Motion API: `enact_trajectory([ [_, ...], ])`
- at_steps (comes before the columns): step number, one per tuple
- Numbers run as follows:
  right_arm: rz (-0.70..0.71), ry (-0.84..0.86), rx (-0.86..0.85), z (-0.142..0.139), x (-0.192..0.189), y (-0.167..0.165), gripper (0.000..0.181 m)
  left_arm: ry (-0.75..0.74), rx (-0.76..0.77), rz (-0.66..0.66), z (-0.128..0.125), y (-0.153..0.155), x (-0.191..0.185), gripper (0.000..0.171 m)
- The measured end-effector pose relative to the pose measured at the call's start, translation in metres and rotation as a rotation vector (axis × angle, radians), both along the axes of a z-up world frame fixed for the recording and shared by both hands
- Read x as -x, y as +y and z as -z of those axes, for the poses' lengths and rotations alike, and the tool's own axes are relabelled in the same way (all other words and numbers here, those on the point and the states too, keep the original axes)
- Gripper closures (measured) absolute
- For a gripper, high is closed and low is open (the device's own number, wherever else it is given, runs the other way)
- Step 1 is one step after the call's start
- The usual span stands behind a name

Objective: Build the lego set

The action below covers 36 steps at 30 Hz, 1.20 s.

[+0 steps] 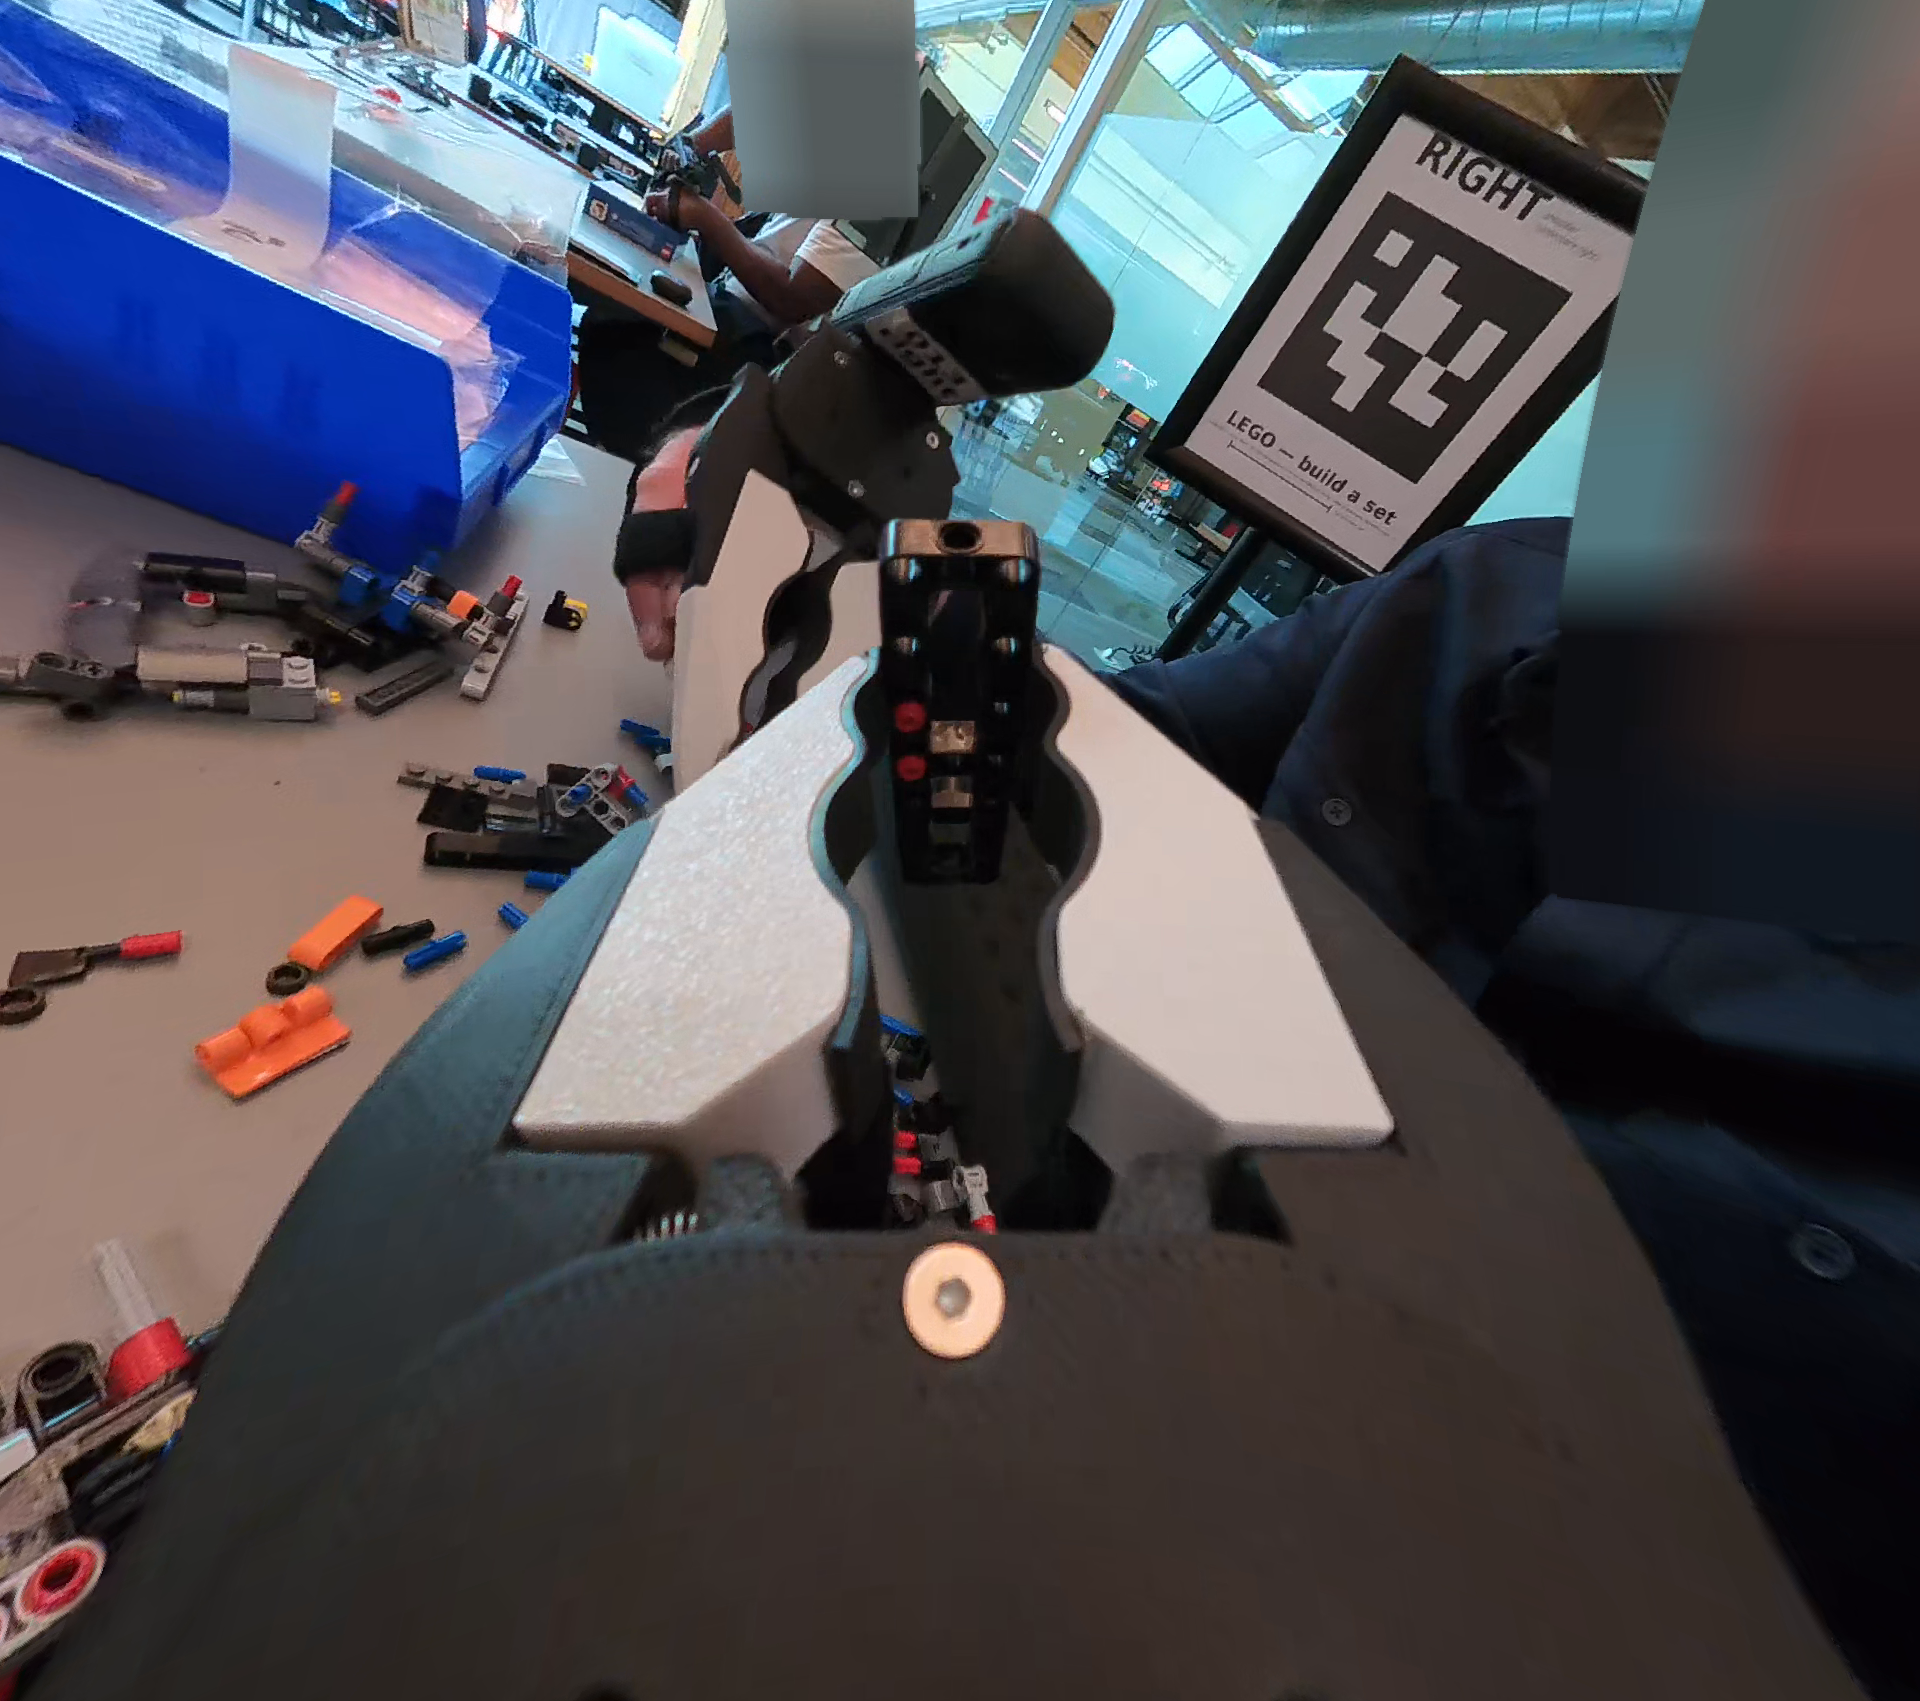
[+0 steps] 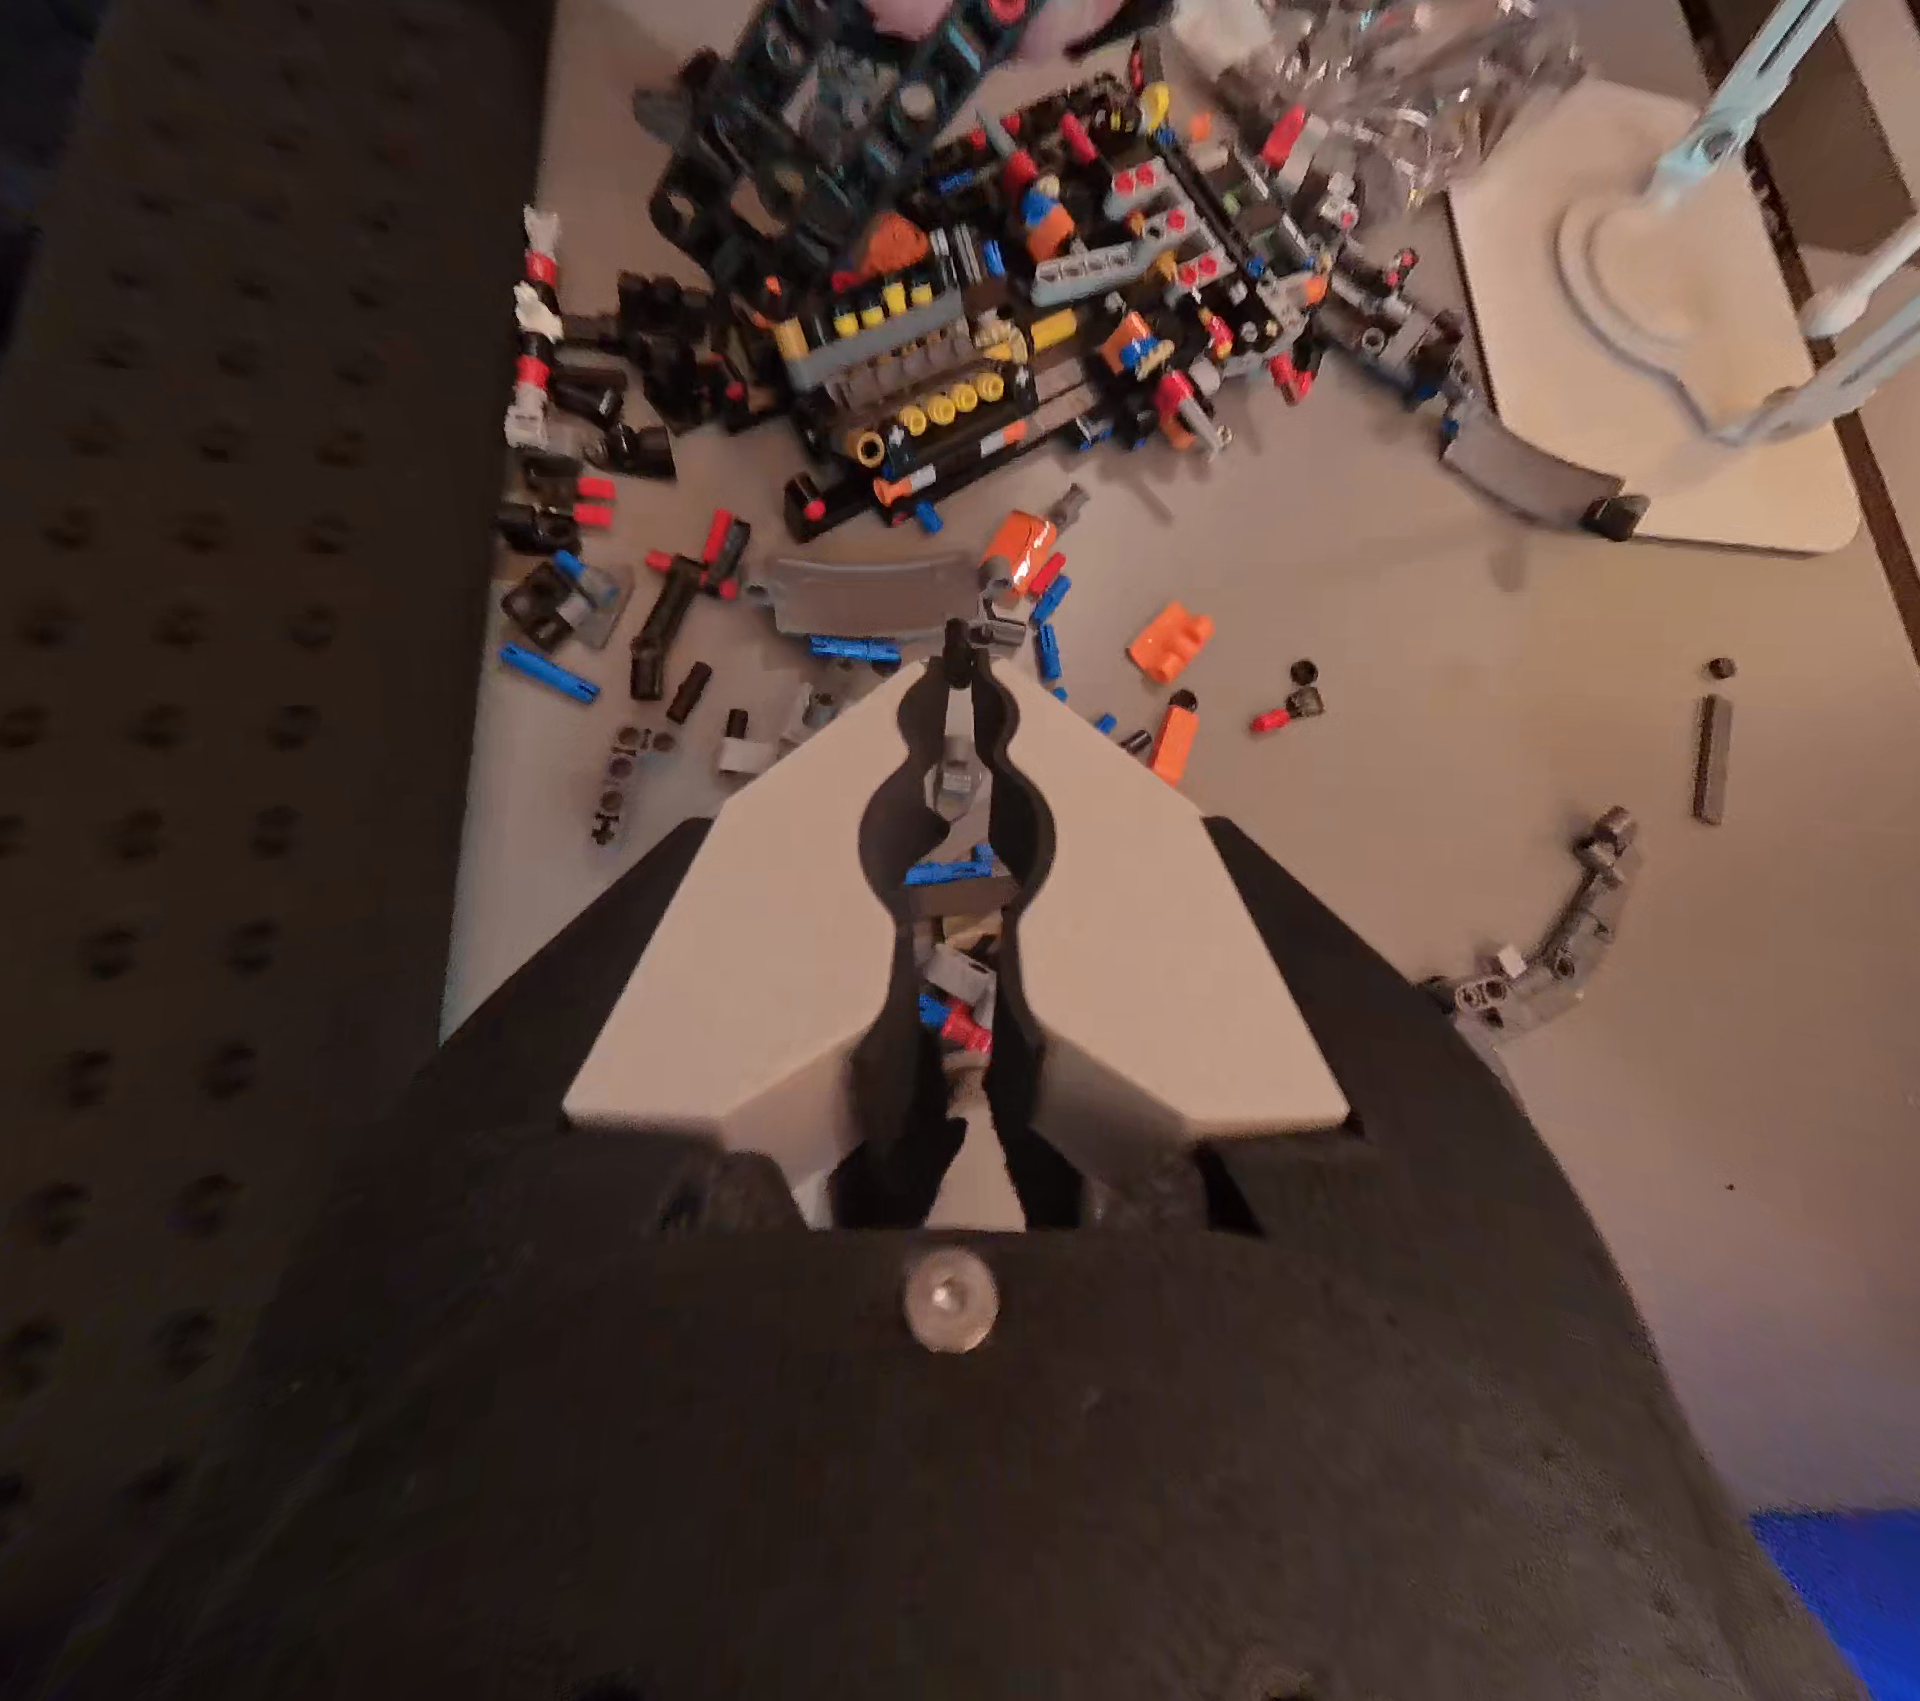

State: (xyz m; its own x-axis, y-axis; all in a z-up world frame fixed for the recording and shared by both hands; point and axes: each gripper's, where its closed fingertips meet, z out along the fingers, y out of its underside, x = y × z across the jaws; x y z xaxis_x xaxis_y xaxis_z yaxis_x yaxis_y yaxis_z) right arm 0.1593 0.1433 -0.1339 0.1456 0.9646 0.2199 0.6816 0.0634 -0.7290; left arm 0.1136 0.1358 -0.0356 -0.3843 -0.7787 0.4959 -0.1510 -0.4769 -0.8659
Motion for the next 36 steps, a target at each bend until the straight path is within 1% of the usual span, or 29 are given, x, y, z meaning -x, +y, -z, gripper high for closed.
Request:
enact_trajectory([
  [3, 0.013, -0.034, 0.018, 0.009, -0.001, 0.002, 0.176, 0.013, 0.005, 0.011, 0.005, -0.001, -0.003, 0.149],
  [6, 0.025, -0.018, 0.027, 0.006, 0.001, 0.003, 0.165, -0.004, 0.004, -0.005, 0.003, 0.002, -0.004, 0.149],
  [9, 0.029, 0.052, -0.024, -0.011, 0.003, 0.005, 0.166, -0.028, 0.001, -0.025, 0.0, 0.004, -0.004, 0.149],
  [12, -0.028, 0.185, -0.06, -0.036, 0.014, -0.004, 0.162, -0.034, -0.012, -0.055, 0.0, 0.007, -0.008, 0.149],
  [14, -0.039, 0.23, -0.056, -0.042, 0.021, -0.007, 0.156, -0.037, -0.038, -0.091, 0.0, 0.01, -0.011, 0.149],
  [19, -0.074, 0.304, 0.054, -0.045, 0.032, -0.014, 0.149, -0.003, -0.169, -0.159, 0.003, 0.009, -0.018, 0.149],
  [21, -0.073, 0.333, 0.1, -0.046, 0.034, -0.015, 0.15, -0.004, -0.208, -0.183, 0.001, 0.009, -0.02, 0.149],
  [24, -0.049, 0.307, 0.115, -0.039, 0.034, -0.011, 0.154, 0.003, -0.251, -0.245, -0.001, 0.013, -0.02, 0.149],
  [28, -0.018, 0.316, 0.141, -0.037, 0.039, -0.007, 0.138, 0.029, -0.271, -0.332, -0.003, 0.022, -0.022, 0.149],
  [30, 0.013, 0.321, 0.136, -0.037, 0.04, -0.001, 0.141, 0.054, -0.292, -0.391, -0.002, 0.026, -0.025, 0.149],
  [32, 0.03, 0.324, 0.162, -0.035, 0.042, 0.001, 0.139, 0.076, -0.298, -0.428, 0.0, 0.028, -0.028, 0.149],
  [34, 0.076, 0.307, 0.171, -0.031, 0.043, 0.007, 0.152, 0.108, -0.306, -0.455, 0.004, 0.029, -0.033, 0.149],
  [36, 0.092, 0.292, 0.159, -0.028, 0.042, 0.011, 0.156, 0.117, -0.32, -0.483, 0.005, 0.03, -0.036, 0.149],
])
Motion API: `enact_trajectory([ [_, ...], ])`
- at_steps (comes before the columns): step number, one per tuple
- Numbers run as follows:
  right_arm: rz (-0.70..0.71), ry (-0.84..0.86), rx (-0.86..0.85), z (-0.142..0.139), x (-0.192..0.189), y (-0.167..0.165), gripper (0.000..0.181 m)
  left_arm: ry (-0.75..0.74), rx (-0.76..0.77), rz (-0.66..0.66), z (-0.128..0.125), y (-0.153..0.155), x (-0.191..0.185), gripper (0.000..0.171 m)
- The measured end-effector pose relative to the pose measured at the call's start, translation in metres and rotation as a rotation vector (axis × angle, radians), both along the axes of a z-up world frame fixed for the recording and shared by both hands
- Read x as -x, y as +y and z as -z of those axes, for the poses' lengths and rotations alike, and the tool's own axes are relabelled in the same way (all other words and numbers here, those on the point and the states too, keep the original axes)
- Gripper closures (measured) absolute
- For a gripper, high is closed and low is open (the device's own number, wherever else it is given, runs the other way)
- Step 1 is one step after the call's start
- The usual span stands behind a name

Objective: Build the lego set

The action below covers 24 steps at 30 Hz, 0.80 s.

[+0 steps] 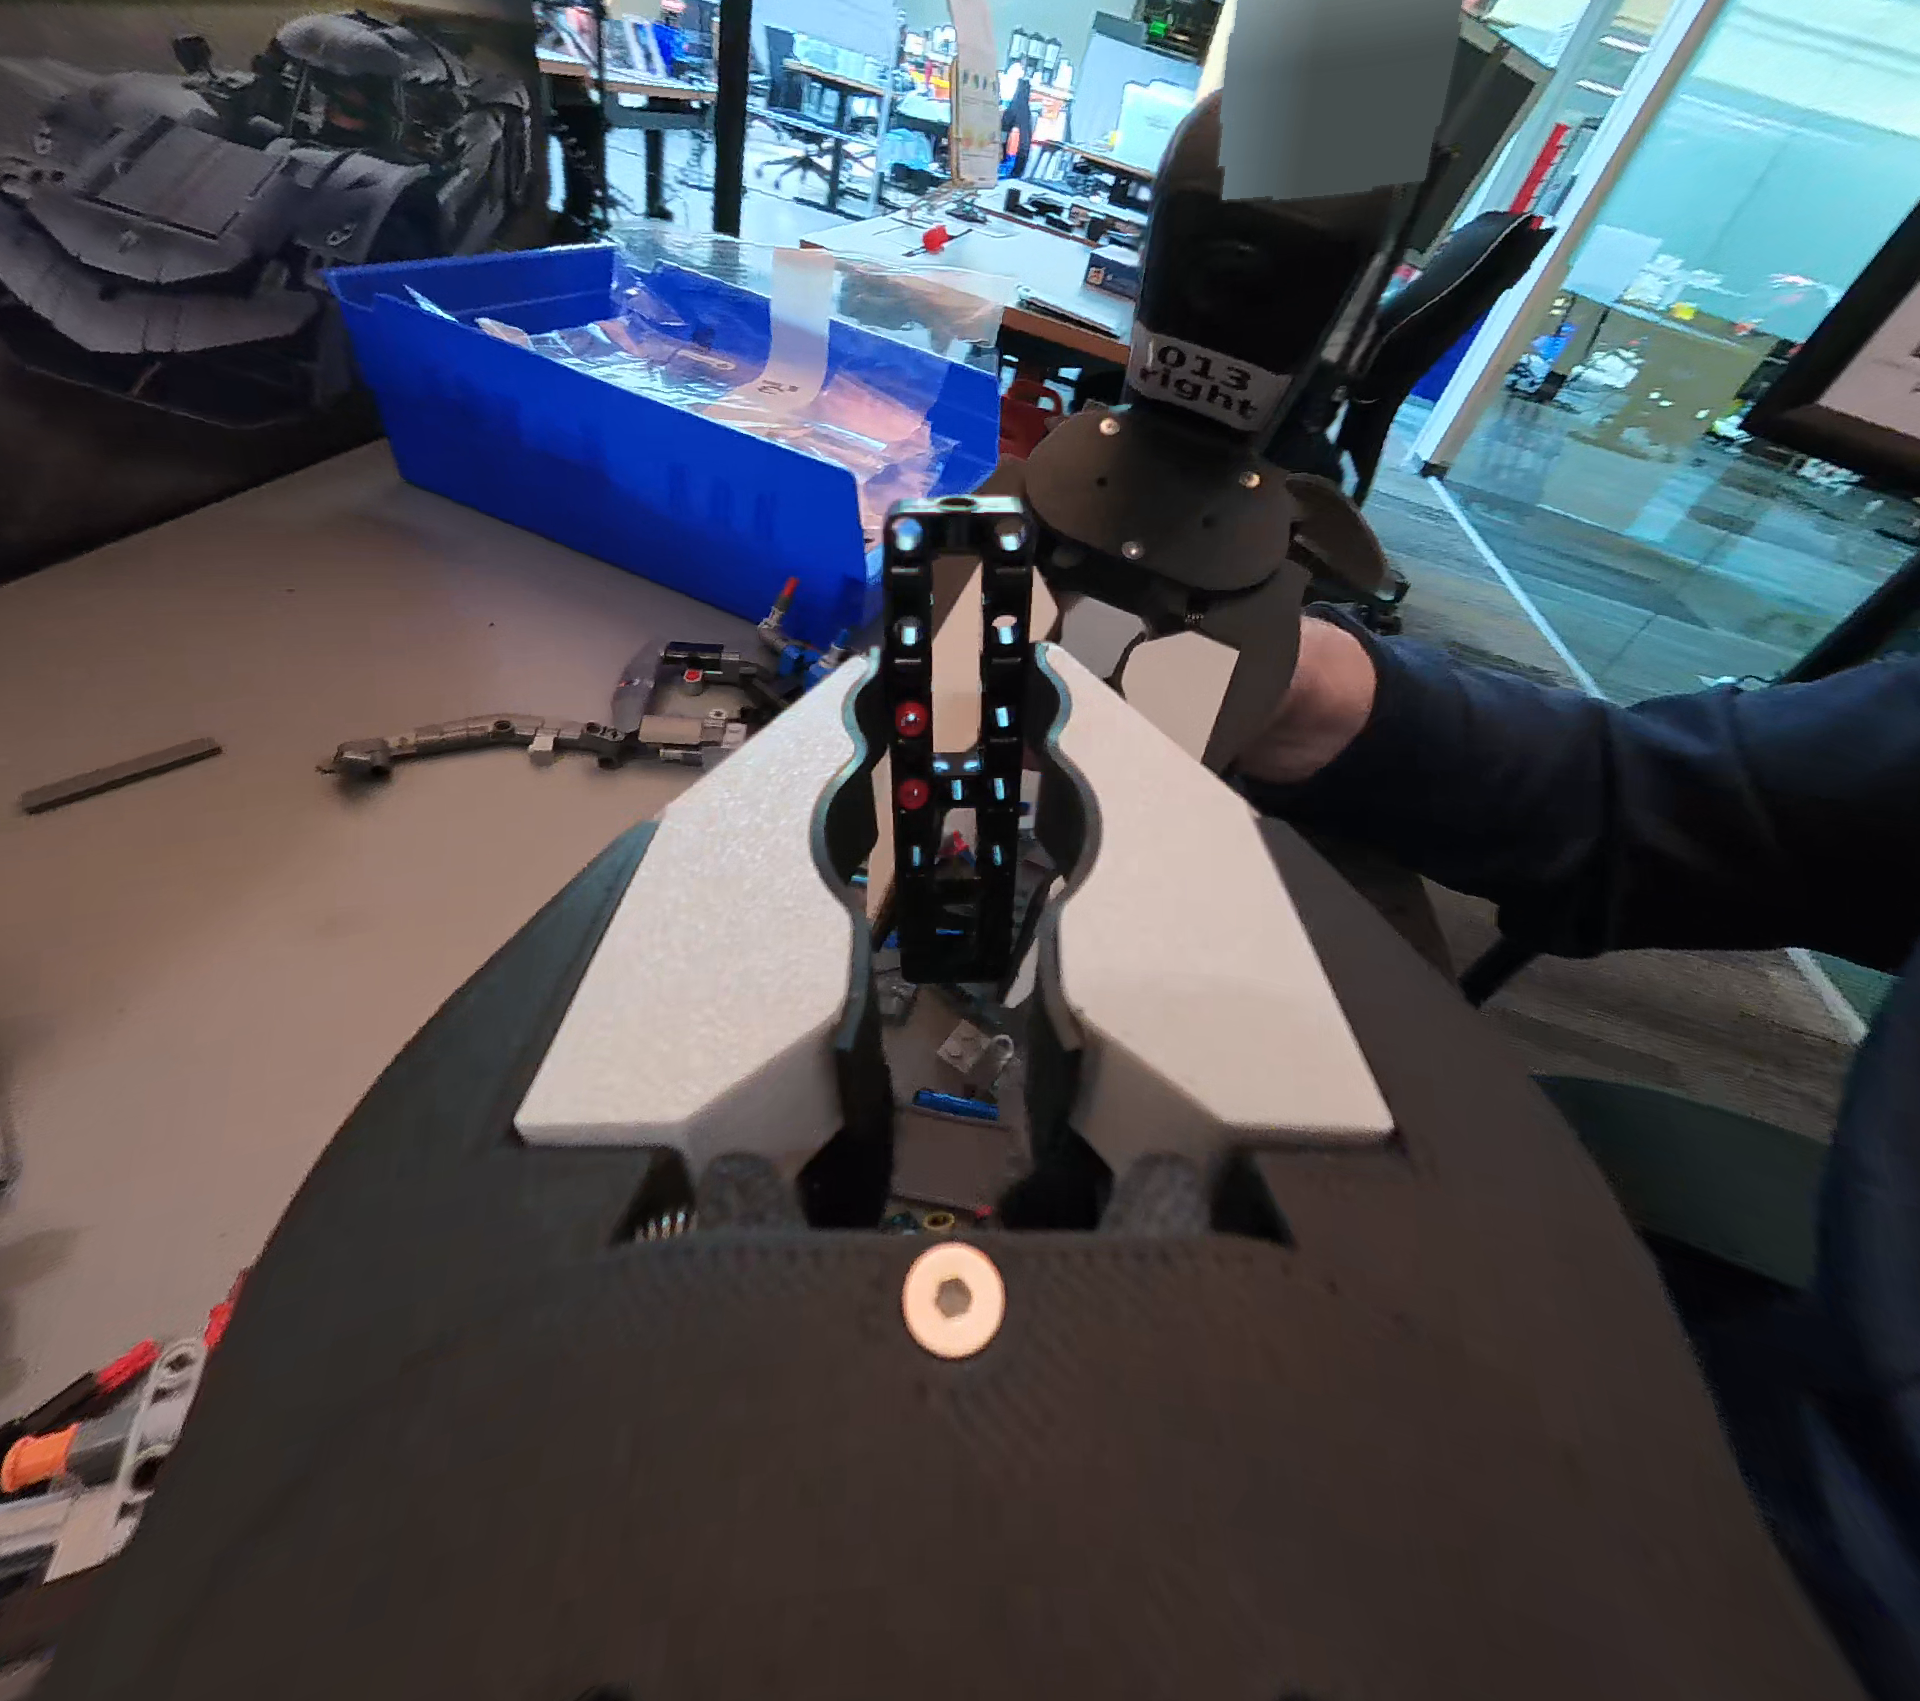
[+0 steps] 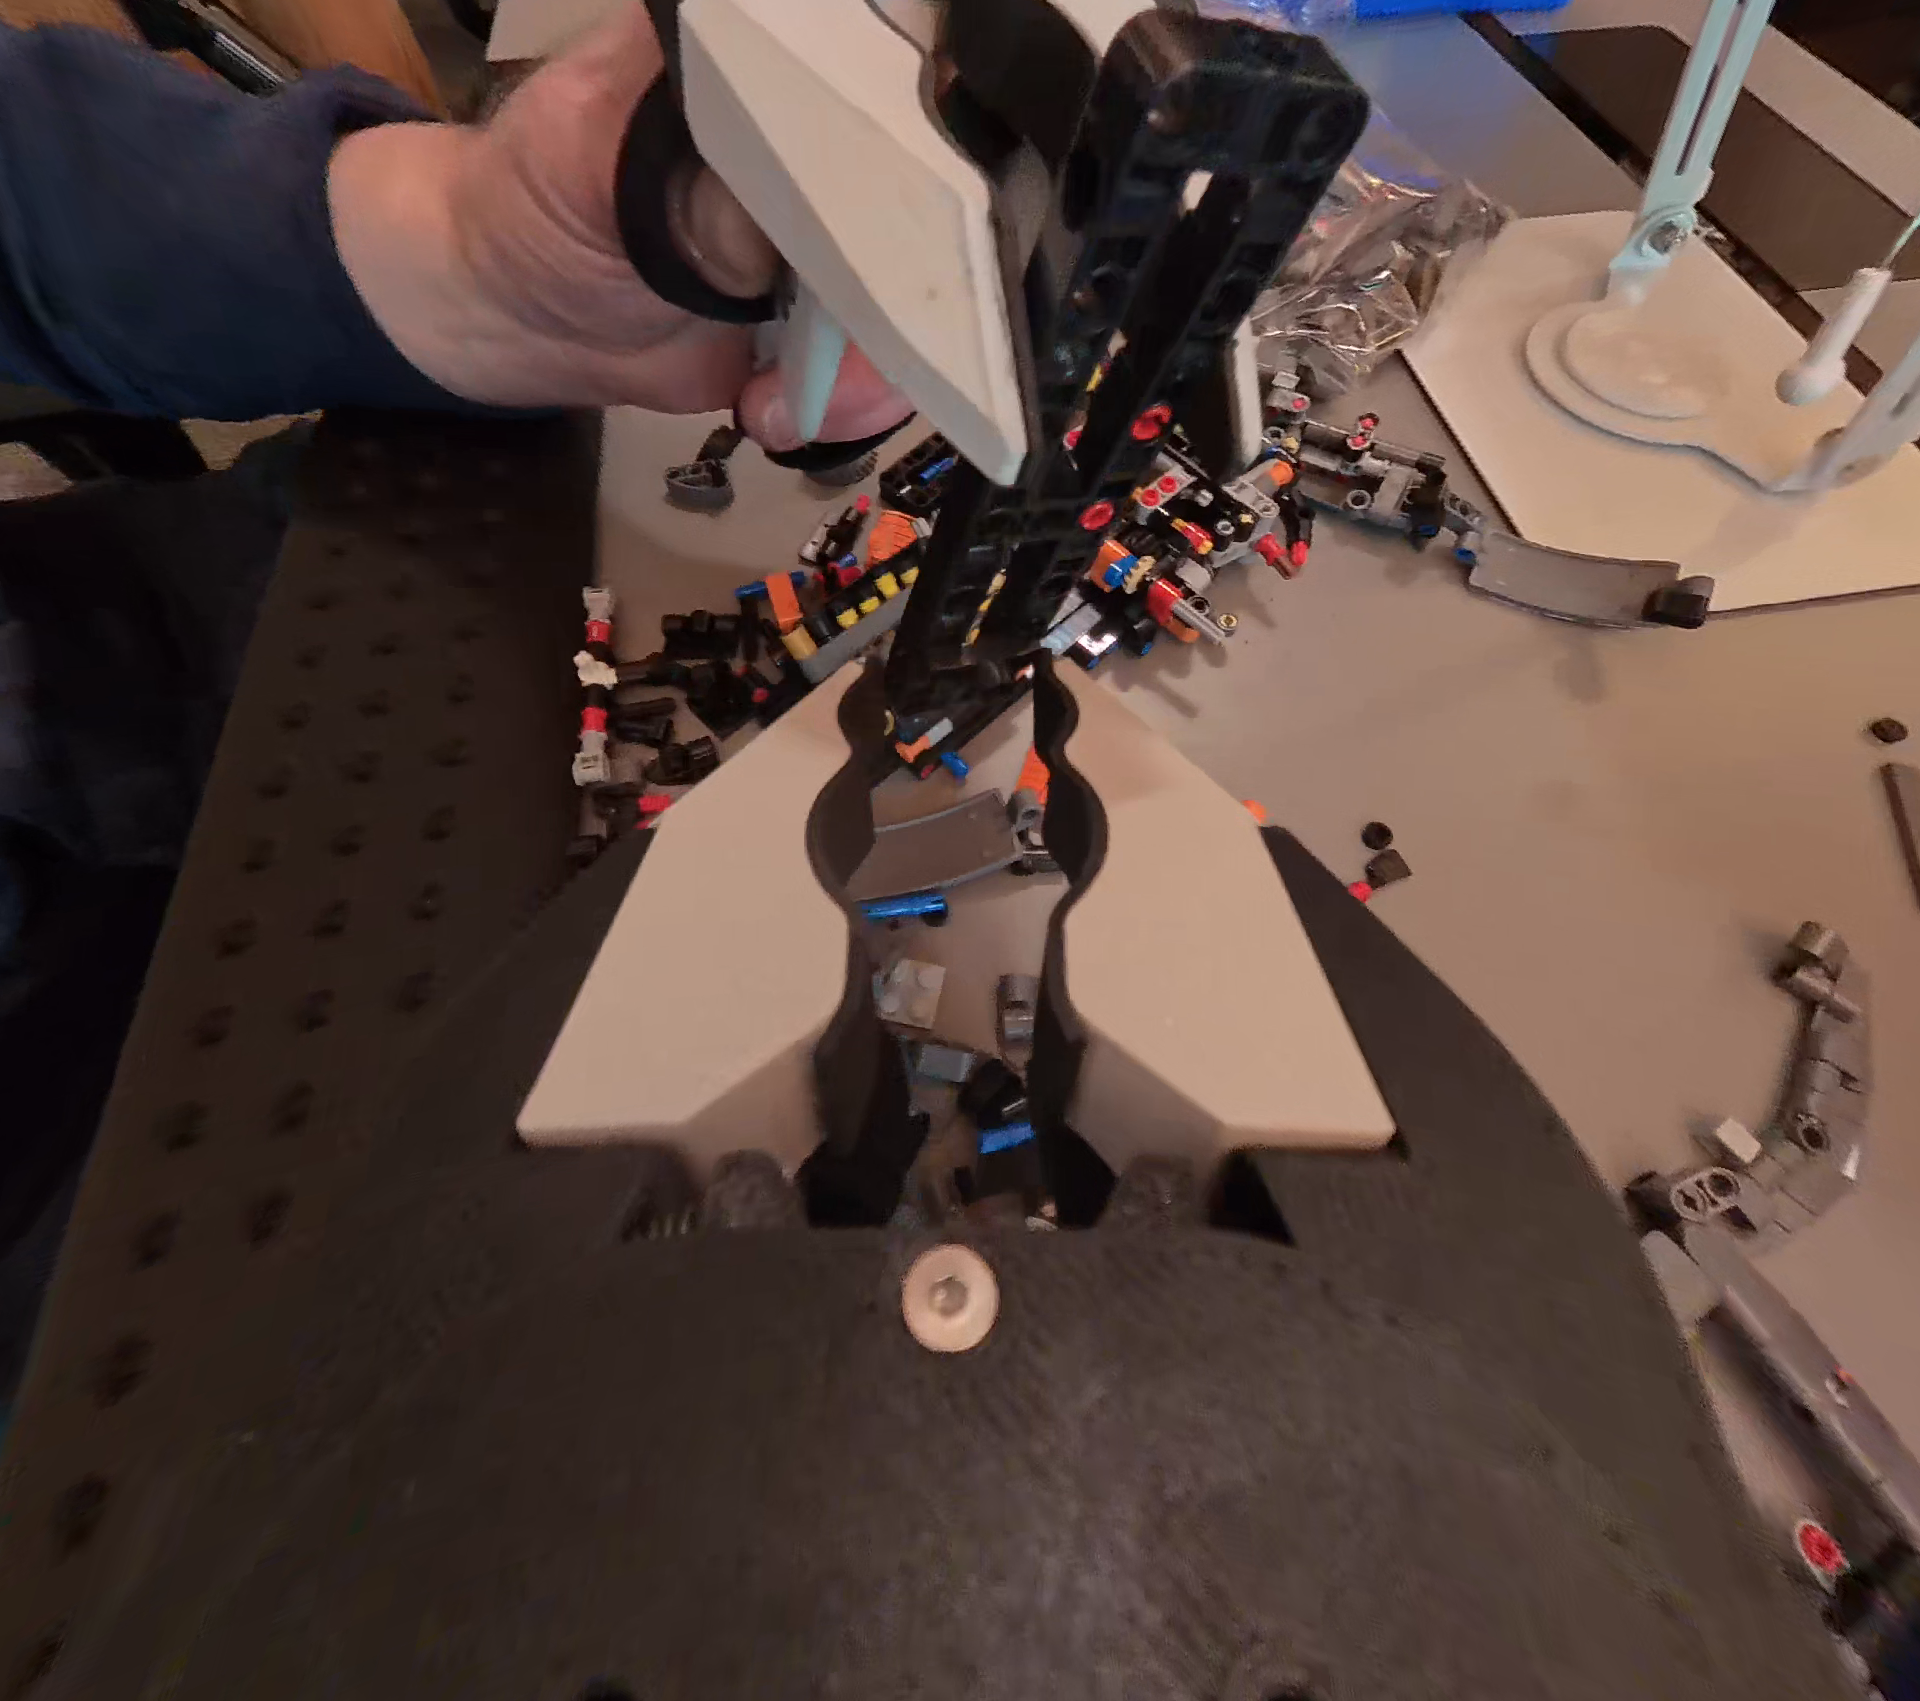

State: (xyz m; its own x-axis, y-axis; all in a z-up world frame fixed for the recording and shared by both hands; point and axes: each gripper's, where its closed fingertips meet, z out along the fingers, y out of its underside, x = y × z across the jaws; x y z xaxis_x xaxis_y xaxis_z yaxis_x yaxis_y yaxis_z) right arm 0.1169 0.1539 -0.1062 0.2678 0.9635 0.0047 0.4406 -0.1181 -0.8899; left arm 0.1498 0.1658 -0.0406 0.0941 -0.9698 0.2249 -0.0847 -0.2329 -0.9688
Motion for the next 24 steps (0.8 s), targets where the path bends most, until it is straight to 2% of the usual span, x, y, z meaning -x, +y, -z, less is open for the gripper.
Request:
enact_trajectory([
  [4, -0.034, 0.064, 0.063, -0.004, -0.004, -0.002, 0.159, -0.022, -0.015, -0.006, -0.006, -0.001, 0.001, 0.149],
  [8, -0.131, 0.153, 0.123, -0.015, -0.006, -0.015, 0.159, -0.066, 0.02, 0.058, -0.014, -0.009, 0.001, 0.148],
  [13, -0.287, 0.194, 0.213, -0.019, -0.003, -0.039, 0.159, -0.111, 0.124, 0.238, -0.016, -0.032, -0.002, 0.148],
  [20, -0.283, 0.248, 0.233, -0.026, -0.004, -0.037, 0.16, -0.102, 0.078, 0.107, -0.021, -0.022, -0.001, 0.148],
  [24, -0.257, 0.245, 0.249, -0.024, -0.001, -0.033, 0.151, -0.072, 0.063, 0.026, -0.017, -0.013, -0.003, 0.149],
])
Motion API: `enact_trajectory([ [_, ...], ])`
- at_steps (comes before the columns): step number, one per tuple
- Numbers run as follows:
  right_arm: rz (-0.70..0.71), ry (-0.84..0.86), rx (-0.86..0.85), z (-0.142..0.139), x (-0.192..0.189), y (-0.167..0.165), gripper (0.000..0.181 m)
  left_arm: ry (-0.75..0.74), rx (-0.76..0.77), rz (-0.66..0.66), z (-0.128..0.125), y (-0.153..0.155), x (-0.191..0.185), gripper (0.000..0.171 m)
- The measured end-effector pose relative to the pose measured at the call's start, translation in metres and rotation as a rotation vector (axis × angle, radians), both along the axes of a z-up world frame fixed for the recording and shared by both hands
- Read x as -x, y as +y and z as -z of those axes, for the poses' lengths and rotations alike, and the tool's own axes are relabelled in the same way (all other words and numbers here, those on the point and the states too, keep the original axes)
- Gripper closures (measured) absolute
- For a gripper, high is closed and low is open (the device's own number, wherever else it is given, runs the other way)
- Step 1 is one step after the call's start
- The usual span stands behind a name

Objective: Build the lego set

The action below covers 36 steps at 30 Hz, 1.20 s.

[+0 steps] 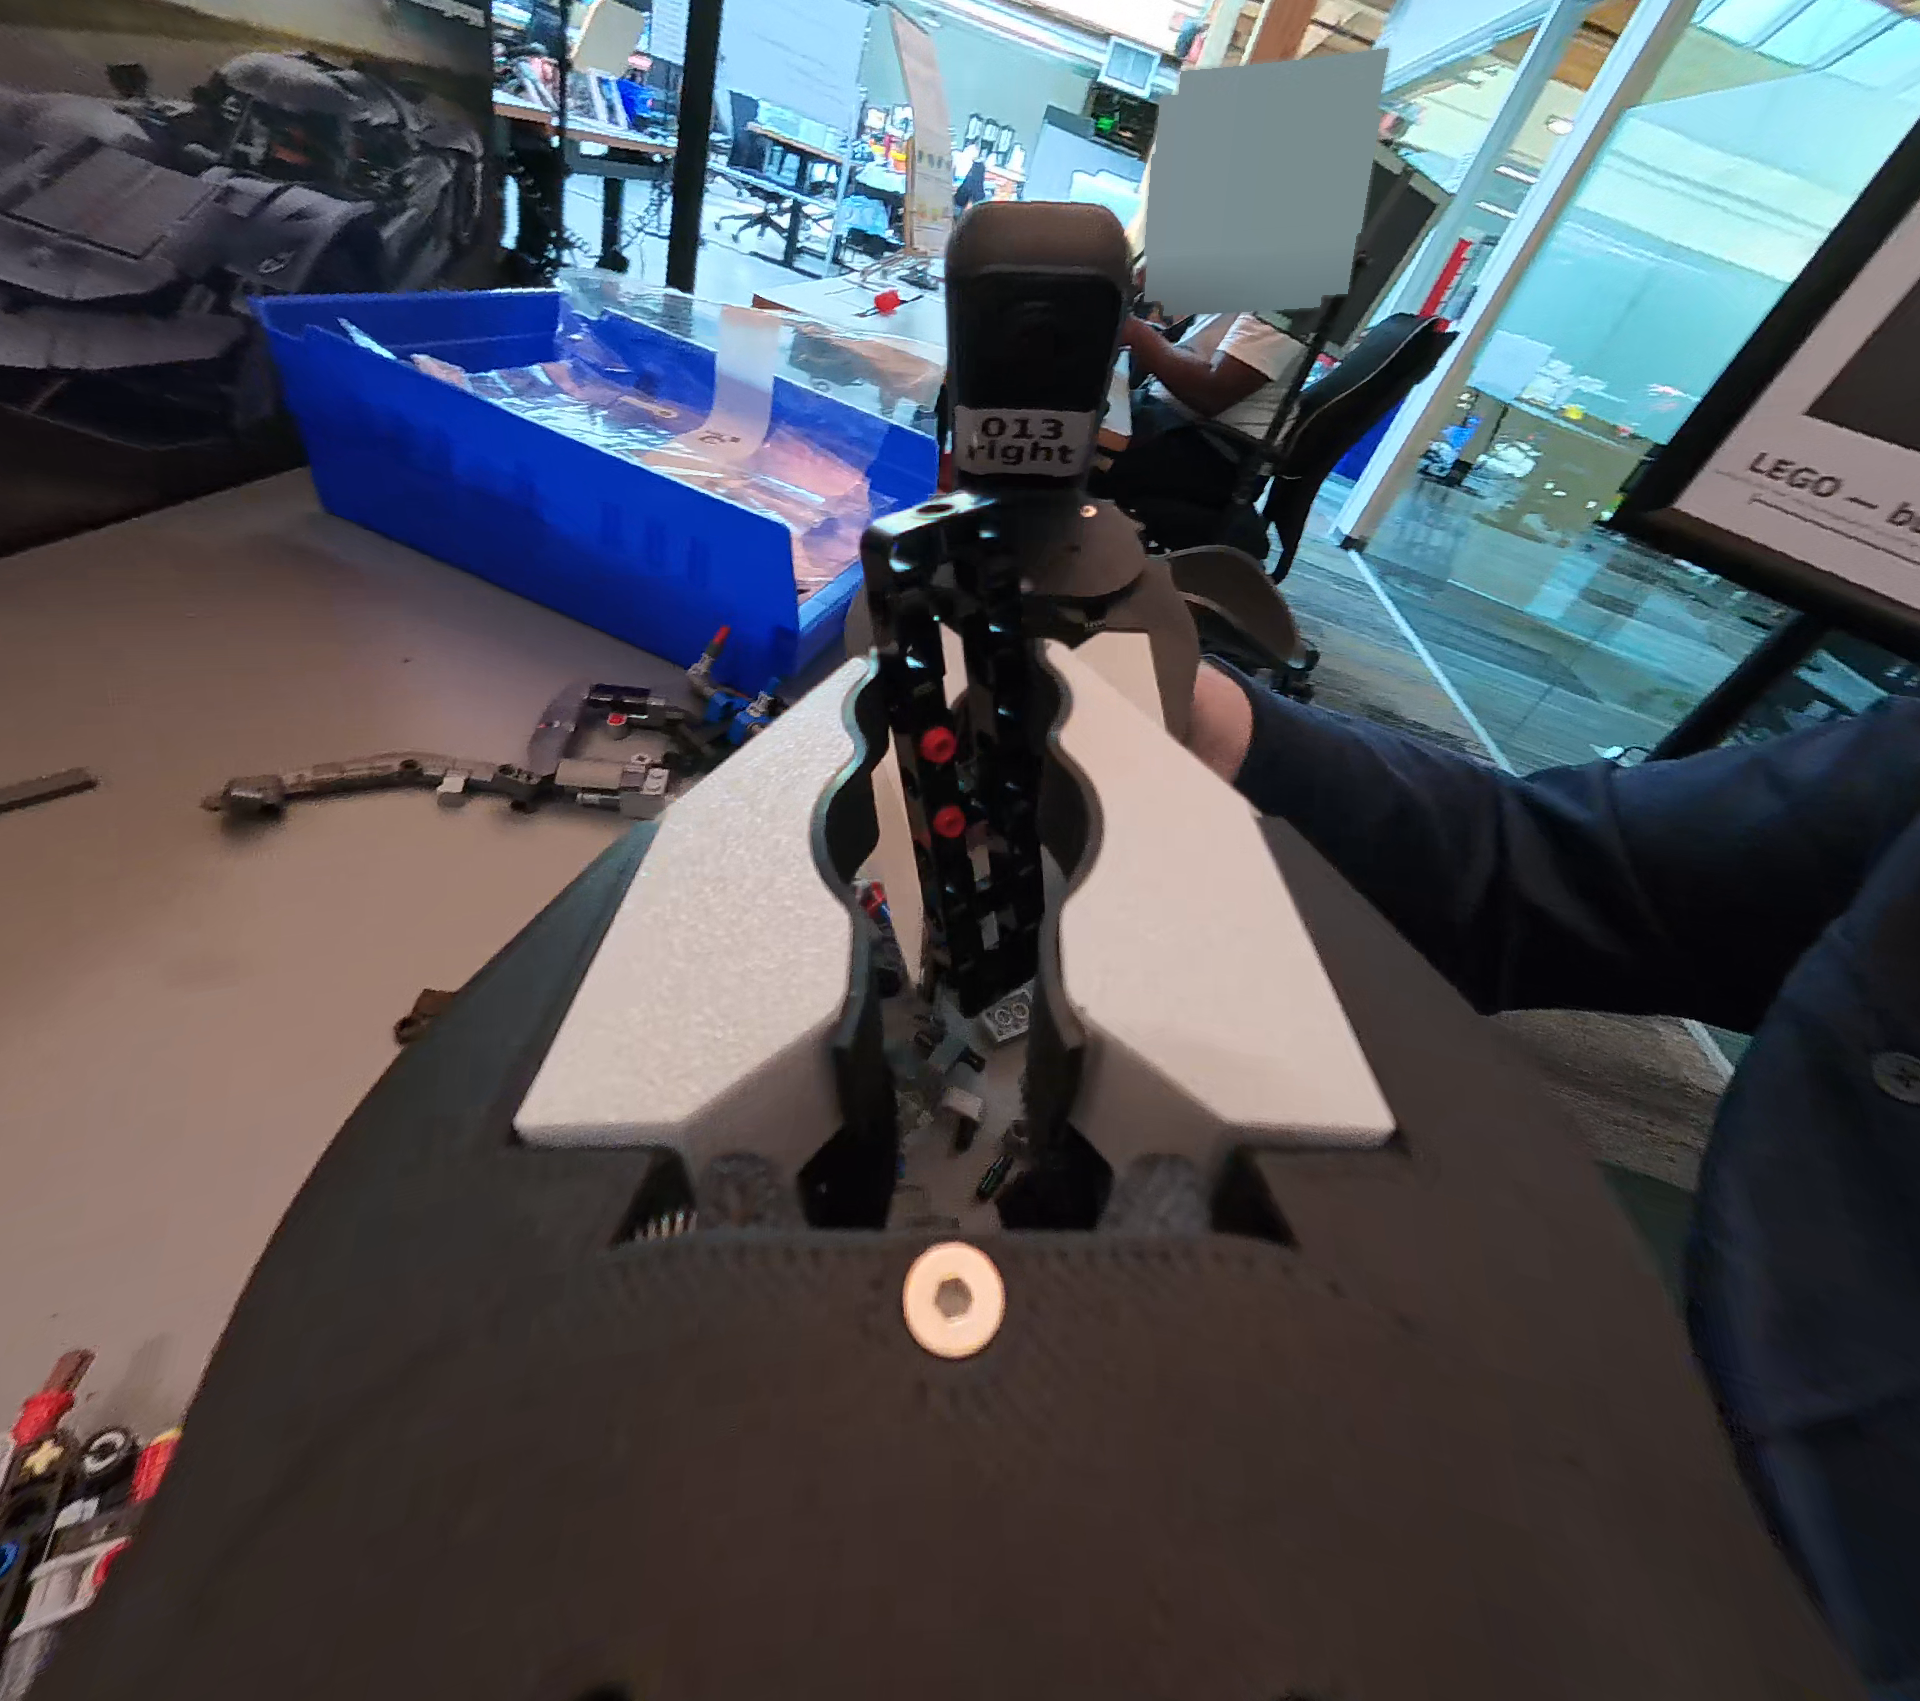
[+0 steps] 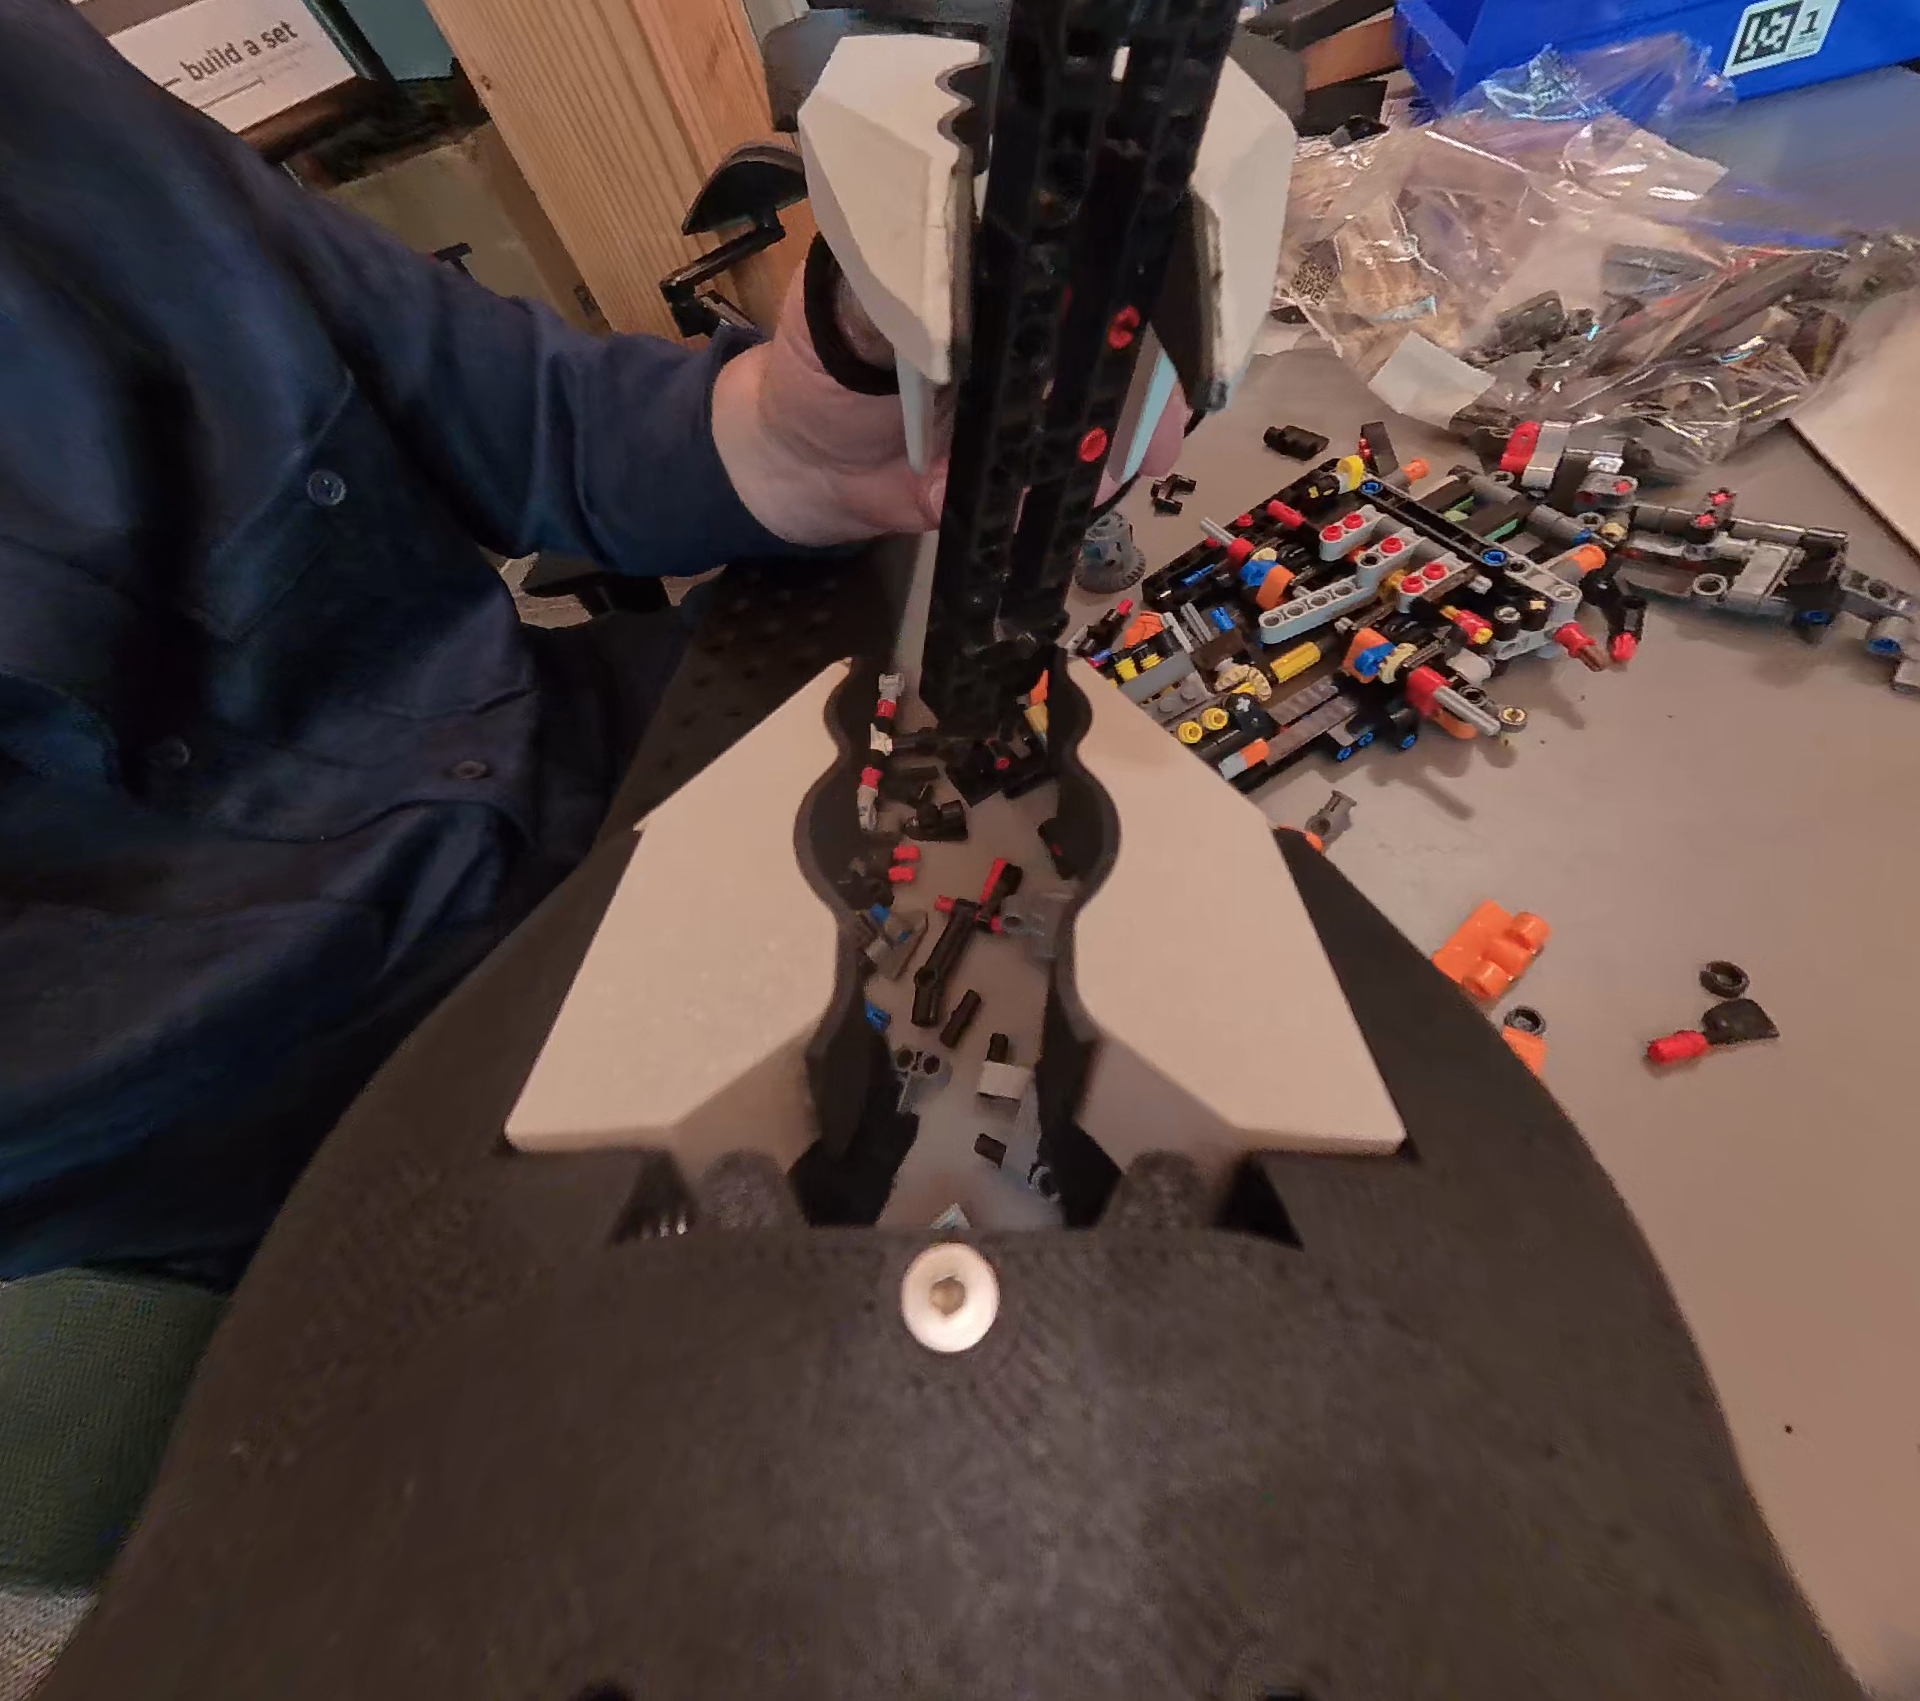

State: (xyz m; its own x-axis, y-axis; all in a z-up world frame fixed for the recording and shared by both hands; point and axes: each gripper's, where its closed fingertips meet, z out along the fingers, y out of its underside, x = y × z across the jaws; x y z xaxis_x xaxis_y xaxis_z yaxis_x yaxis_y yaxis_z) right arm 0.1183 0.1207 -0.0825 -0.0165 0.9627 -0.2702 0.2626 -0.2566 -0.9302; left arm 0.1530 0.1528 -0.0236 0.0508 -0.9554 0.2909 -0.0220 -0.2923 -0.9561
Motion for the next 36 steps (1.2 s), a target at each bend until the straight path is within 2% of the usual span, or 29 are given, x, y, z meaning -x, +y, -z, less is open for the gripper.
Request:
enact_trajectory([
  [3, 0.023, -0.03, -0.016, 0.005, 0.001, 0.003, 0.15, 0.024, -0.003, -0.026, 0.004, 0.003, -0.002, 0.149],
  [8, 0.043, -0.055, -0.008, 0.009, 0.001, 0.007, 0.16, 0.04, -0.005, -0.04, 0.007, 0.004, -0.004, 0.149],
  [18, 0.015, -0.012, 0.009, 0.0, -0.006, 0.003, 0.162, -0.034, 0.026, 0.024, -0.003, 0.0, 0.001, 0.149],
  [22, 0.056, -0.009, 0.001, -0.001, -0.008, 0.009, 0.162, -0.044, 0.021, -0.009, -0.006, 0.006, 0.005, 0.149],
  [27, 0.152, -0.069, -0.109, 0.002, -0.008, 0.02, 0.165, -0.026, 0.005, -0.083, -0.003, 0.016, 0.009, 0.149],
  [36, 0.234, -0.12, -0.22, 0.002, -0.01, 0.029, 0.171, -0.047, 0.015, -0.065, -0.003, 0.017, 0.008, 0.15],
])
